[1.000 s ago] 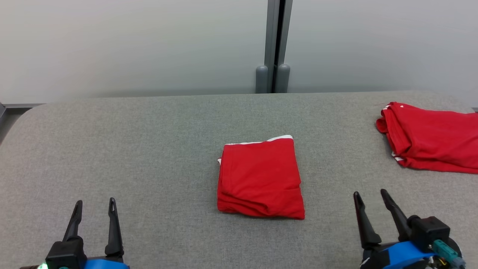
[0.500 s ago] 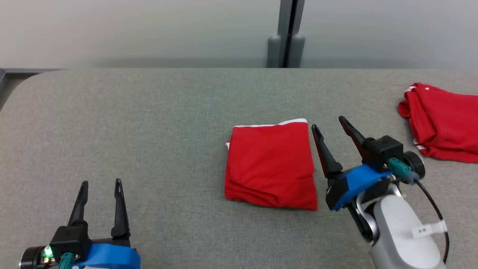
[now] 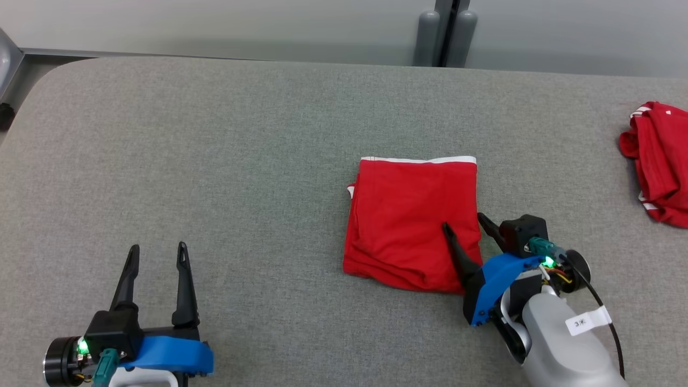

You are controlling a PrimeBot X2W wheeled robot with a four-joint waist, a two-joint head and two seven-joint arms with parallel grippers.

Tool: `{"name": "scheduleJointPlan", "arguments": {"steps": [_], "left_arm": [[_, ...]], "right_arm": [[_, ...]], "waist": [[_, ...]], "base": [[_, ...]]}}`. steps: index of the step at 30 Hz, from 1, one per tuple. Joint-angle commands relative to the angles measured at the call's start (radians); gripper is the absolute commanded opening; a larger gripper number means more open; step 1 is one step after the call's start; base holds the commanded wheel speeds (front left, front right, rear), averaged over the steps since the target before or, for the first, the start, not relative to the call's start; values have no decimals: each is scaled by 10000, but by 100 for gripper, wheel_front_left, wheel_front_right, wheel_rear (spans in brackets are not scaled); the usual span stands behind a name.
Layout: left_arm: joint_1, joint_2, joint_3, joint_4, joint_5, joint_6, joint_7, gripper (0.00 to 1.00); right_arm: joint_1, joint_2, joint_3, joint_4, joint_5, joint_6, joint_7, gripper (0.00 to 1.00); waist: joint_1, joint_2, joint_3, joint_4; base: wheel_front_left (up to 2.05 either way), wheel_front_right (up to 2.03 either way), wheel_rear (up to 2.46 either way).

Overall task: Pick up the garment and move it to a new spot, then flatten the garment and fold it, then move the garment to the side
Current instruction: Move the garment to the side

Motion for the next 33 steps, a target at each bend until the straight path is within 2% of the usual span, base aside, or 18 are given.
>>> {"name": "scheduleJointPlan", "arguments": {"steps": [1,5,9,10,11,12,15,19,25,33], "left_arm": [[-219,-8,6,5,20,45,-49,100],[-275,33,-15,142,-30,51,-123,100],[-447,26,-88,248,-86,27,-168,100],[-478,15,-114,259,-103,20,-187,100],[-500,10,-120,263,-107,21,-203,100],[-531,8,-136,267,-105,21,-220,100],[-618,26,-133,199,-156,32,-237,100],[-726,97,-133,-6,-138,41,-262,100],[-966,235,-122,-392,-68,74,-290,100],[-1078,590,22,-1214,77,148,-292,100]], "right_arm": [[-11,-34,26,74,119,3,-96,100],[153,-37,231,826,363,3,-235,100],[127,-34,848,1235,818,5,-355,100],[56,-3,1053,1230,1083,8,-388,79],[-48,9,1265,1244,1244,15,-399,37],[-174,12,1430,1287,1311,15,-429,0],[-693,-21,1645,1366,1379,6,-656,0],[-1572,-151,1771,1569,642,3,-871,0],[-2765,-922,2380,1502,-7,3,-944,0],[-4331,-2337,3420,983,358,3,-685,0]], "waist": [[-2,-2,20,14],[-2,-2,80,-6],[-2,-2,140,-44],[-2,-2,168,-59],[-2,-2,195,-85],[-2,-2,214,-103],[-2,-2,275,-202],[-2,-2,411,-368],[-2,-2,828,-823],[-2,-2,1832,-2113]], "base": [[0,0,0],[0,0,0],[0,0,0],[0,0,0],[0,0,0],[0,0,0],[0,0,0],[0,0,0],[0,0,0],[0,0,0]]}}
